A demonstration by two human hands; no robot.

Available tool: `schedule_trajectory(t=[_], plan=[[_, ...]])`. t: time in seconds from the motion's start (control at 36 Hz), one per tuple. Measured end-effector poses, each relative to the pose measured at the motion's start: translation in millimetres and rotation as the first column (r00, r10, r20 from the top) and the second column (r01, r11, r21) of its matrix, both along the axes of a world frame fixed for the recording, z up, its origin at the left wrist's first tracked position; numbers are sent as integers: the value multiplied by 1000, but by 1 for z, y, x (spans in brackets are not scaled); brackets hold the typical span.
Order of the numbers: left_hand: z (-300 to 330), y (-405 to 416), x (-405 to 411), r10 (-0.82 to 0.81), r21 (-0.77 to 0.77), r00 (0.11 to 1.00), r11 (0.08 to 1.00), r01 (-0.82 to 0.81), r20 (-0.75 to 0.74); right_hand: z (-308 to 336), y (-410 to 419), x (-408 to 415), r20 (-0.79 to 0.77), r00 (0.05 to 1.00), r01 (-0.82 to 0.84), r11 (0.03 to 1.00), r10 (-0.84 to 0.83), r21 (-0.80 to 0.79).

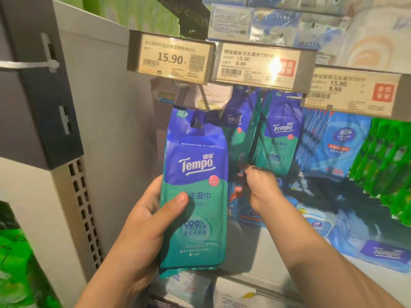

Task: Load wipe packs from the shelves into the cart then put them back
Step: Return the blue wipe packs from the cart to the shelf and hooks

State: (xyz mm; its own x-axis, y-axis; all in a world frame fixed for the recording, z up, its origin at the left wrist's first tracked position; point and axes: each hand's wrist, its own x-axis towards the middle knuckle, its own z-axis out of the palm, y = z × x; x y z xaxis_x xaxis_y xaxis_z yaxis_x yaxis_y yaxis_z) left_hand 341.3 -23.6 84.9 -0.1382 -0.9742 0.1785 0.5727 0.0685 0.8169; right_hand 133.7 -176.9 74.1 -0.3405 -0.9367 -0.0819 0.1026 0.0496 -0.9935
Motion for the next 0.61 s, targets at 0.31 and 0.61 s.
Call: schedule_trajectory(t=[0.31,0.61], plan=[[1,-7,-14,-6,-39,1000,999,7,18,-3,73,4,-22,991,-130,972,128,-197],[11,-10,-28,-25,-151,988,987,48,151,-5,157,17,-266,831,-554,762,488,-336]])
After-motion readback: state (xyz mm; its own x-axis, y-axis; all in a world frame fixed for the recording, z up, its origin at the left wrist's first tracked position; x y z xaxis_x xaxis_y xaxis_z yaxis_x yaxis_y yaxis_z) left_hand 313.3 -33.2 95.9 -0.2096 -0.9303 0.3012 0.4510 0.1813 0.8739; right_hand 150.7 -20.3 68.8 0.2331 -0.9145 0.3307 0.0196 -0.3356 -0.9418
